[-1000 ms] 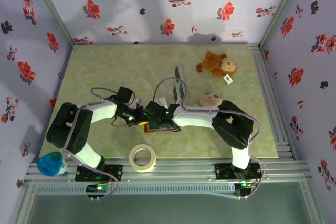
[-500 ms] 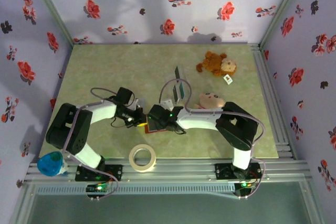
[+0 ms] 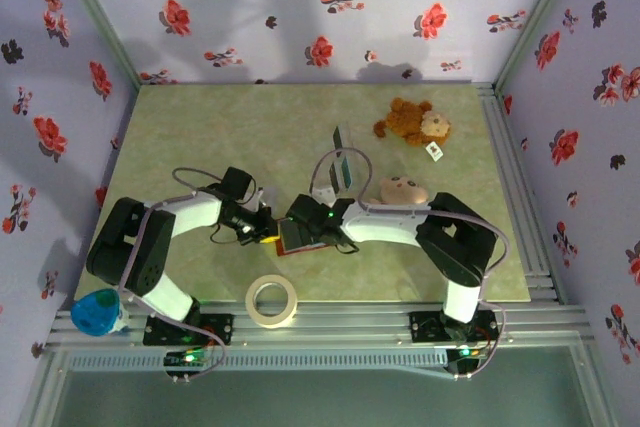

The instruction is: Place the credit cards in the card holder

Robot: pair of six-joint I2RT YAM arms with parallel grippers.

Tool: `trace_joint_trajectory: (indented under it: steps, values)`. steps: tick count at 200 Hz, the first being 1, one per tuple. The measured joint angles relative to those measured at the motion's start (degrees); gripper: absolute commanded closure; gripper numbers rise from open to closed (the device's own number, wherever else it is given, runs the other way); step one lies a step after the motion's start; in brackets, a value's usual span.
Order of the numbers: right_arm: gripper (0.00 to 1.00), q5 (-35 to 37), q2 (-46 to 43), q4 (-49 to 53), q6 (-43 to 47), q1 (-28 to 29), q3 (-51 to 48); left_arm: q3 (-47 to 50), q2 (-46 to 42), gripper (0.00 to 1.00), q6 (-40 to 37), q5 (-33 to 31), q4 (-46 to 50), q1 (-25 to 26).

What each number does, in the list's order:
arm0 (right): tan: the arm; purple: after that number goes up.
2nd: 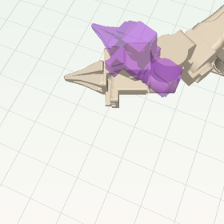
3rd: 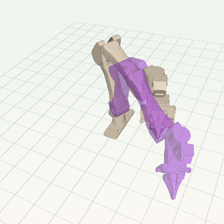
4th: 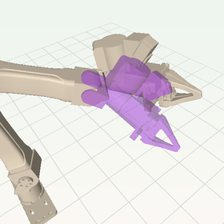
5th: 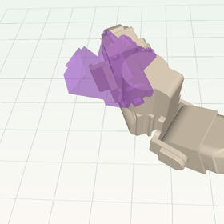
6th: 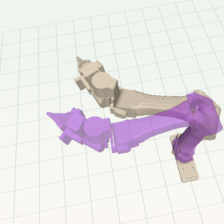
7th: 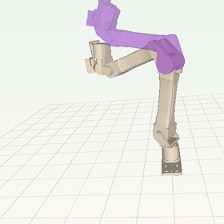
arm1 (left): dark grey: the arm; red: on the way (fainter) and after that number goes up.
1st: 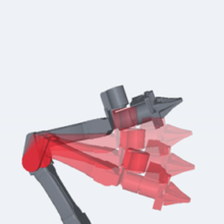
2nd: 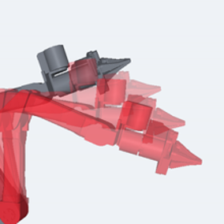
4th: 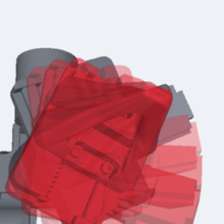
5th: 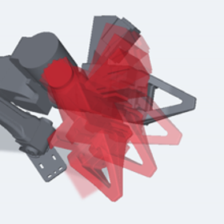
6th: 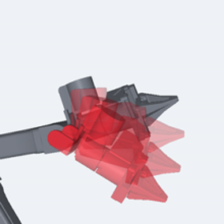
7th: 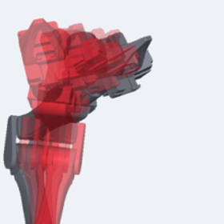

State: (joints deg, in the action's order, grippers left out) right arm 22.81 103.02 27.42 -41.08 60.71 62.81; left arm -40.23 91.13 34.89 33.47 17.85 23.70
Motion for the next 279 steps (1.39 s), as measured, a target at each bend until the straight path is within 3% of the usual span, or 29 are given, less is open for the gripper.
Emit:
trace_joint_trajectory:
  steps: [36,66,109,126,199,279]
  values:
    - [0.01,-3.7,-4.2,1.4,0.0,-1.4,-0.1,0.0,-0.2,1.0,-0.1,0.0,0.4,0.0]
    - [0.03,-14.4,-8.6,-1.7,0.5,-5.0,-3.1,-0.1,-0.5,1.0,-0.3,0.0,1.7,0.0]
    - [0.42,-32.9,-12.2,-11.3,0.3,-13.0,-13.5,-0.2,-0.8,1.0,-0.6,0.0,3.6,0.0]
    - [0.48,-36.6,-12.2,-12.7,1.1,-13.6,-14.3,-0.2,-0.8,1.0,-0.7,0.0,3.7,0.0]
    - [0.45,-41.3,-7.6,-17.7,2.1,-13.6,-14.2,-0.3,-0.9,1.0,-0.8,-0.1,4.4,0.0]
    - [0.5,-45.8,-6.7,-21.2,3.7,-13.8,-14.2,-0.6,-3.4,1.0,-0.3,-0.5,6.1,0.0]
